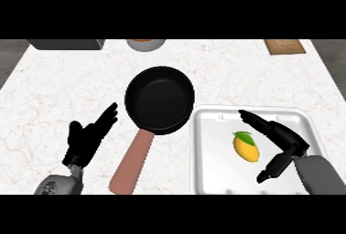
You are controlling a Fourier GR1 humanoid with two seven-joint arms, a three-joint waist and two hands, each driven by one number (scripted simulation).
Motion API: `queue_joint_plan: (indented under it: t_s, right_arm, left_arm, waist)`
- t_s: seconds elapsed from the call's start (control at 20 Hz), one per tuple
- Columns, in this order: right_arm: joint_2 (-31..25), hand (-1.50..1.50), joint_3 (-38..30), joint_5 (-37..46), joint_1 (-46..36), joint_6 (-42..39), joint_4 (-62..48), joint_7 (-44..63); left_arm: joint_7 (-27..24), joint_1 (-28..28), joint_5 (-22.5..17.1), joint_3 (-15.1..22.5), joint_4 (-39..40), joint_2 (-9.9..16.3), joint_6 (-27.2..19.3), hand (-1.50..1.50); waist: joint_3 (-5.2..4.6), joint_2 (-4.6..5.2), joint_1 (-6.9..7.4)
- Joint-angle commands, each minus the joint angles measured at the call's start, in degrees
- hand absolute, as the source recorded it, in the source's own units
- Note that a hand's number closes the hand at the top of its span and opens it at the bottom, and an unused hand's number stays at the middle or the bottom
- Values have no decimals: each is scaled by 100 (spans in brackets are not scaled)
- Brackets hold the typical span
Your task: Pick the lemon from the tray and place it in the pot
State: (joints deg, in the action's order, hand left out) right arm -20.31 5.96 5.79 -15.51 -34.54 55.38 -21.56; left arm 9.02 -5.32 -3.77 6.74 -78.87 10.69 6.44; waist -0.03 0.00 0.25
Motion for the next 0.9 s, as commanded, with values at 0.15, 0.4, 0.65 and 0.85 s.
queue_joint_plan:
  t_s: [0.15, 0.4, 0.65, 0.85]
  right_arm:
    - [342, -150, -7, 302, 89, 14, -443, -404]
    - [242, 150, 303, 1108, -357, 505, -1657, -1810]
    - [580, 150, 400, 959, -61, 592, -1729, -2091]
    - [436, 150, 33, 657, -517, 571, -2069, -2179]
  left_arm:
    - [329, -14, 103, -56, -317, -188, -83, 0]
    - [-165, 346, 306, 214, -230, -254, -27, 0]
    - [2, -1, 173, -31, 38, -121, 72, 0]
    - [-30, -3, 87, -72, -40, -132, 170, 0]
  waist:
    - [4, -2, -15]
    - [12, 22, 85]
    - [14, 37, 61]
    - [12, 31, 73]
